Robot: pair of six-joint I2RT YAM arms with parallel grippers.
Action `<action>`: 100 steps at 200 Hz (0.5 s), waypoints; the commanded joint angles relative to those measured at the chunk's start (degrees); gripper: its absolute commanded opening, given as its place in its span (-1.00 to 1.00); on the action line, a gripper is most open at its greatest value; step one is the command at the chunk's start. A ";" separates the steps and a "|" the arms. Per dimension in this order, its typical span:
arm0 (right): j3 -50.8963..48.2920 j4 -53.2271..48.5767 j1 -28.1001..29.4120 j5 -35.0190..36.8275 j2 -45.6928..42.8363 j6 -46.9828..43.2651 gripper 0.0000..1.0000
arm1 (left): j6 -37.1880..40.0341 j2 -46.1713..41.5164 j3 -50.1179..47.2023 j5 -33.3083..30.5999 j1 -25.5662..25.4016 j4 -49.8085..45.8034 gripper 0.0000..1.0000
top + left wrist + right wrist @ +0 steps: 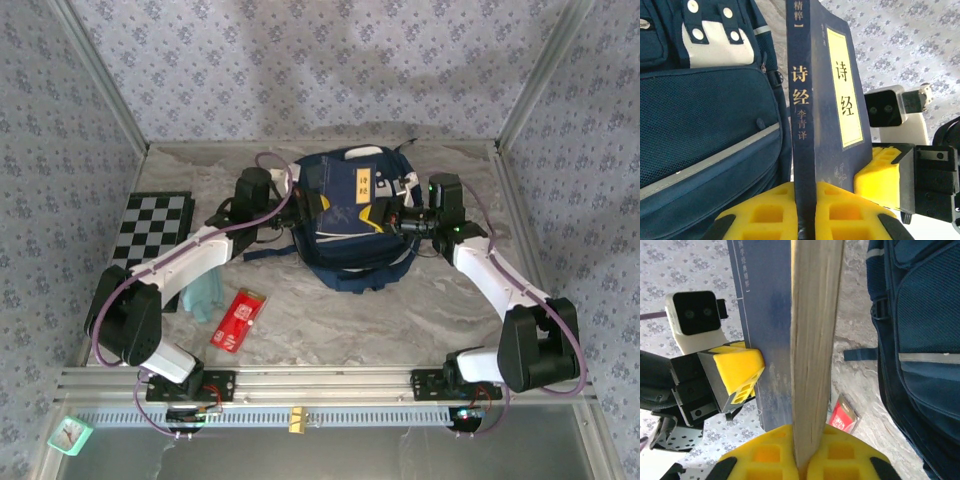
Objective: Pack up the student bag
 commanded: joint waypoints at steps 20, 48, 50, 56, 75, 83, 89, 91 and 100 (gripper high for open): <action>4.37 -13.01 -2.50 4.88 -3.72 -9.23 -1.00 | 13.53 -0.14 5.55 -1.67 -1.10 -9.66 -0.45; 5.66 -24.38 -6.17 10.32 -7.73 -14.30 -1.00 | 29.81 0.41 8.11 -11.10 -2.74 -20.27 -0.04; 5.73 -25.03 -6.45 10.82 -8.01 -14.46 -1.00 | 31.15 0.49 8.27 -11.81 -3.02 -20.71 -0.01; 5.75 -27.09 -7.80 11.82 -8.83 -14.49 -1.00 | 34.47 1.08 8.49 -13.74 -3.79 -21.60 0.12; 4.57 -30.83 -11.62 13.80 -12.11 -16.51 -1.00 | 43.95 3.93 9.91 -19.71 -6.60 -23.46 0.24; 4.06 -32.11 -13.08 14.38 -13.41 -17.21 -1.00 | 46.93 5.48 11.08 -21.55 -7.68 -24.34 0.30; 3.80 -33.48 -14.24 15.12 -14.29 -17.69 -1.00 | 48.85 6.57 11.82 -23.06 -8.66 -24.63 0.34; 3.66 -33.87 -14.57 15.34 -14.68 -17.85 -1.00 | 49.51 6.80 12.10 -23.61 -8.98 -24.68 0.36; 2.97 -34.90 -16.12 15.44 -16.03 -18.28 -1.00 | 52.03 8.76 13.37 -25.59 -10.09 -24.71 0.41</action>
